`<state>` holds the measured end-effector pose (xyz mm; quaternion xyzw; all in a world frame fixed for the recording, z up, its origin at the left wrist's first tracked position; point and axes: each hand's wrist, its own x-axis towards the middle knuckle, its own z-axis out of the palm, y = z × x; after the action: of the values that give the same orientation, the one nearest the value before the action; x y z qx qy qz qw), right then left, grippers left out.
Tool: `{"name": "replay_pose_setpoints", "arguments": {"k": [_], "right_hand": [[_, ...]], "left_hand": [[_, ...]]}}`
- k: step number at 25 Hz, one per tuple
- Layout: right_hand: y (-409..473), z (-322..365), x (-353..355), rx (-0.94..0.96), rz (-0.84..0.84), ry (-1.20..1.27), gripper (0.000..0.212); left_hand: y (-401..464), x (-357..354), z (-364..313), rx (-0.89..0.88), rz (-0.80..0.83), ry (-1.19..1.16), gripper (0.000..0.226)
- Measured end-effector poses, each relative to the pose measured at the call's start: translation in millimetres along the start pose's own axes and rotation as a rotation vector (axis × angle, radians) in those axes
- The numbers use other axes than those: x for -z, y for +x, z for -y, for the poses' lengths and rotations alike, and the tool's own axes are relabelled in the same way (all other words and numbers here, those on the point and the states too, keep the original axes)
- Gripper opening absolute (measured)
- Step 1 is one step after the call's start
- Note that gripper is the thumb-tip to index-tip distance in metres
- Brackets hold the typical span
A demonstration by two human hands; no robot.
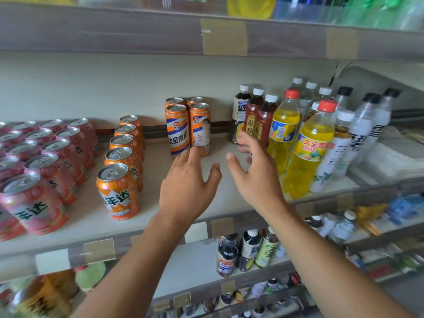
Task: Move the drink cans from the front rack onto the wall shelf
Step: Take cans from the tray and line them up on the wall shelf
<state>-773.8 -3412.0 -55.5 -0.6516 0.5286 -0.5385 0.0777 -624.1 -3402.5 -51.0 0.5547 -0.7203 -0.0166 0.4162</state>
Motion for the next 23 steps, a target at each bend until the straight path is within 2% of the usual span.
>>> {"name": "replay_pose_setpoints", "arguments": {"k": [7, 15, 23], "right_hand": [[-47.5, 33.0, 33.9, -0.035, -0.079, -0.153, 0.050], [-102.5, 65.3, 50.6, -0.196, -0.186, -0.313, 0.054], [-169.6, 48.4, 78.1, -0.298, -0.190, -0.337, 0.050]], "left_hand": [[-15.8, 15.7, -11.9, -0.130, 0.057, -0.157, 0.036], [-39.8, 30.6, -13.5, -0.297, 0.241, -0.290, 0.044], [-94.1, 7.4, -37.1, -0.380, 0.333, -0.340, 0.039]]}}
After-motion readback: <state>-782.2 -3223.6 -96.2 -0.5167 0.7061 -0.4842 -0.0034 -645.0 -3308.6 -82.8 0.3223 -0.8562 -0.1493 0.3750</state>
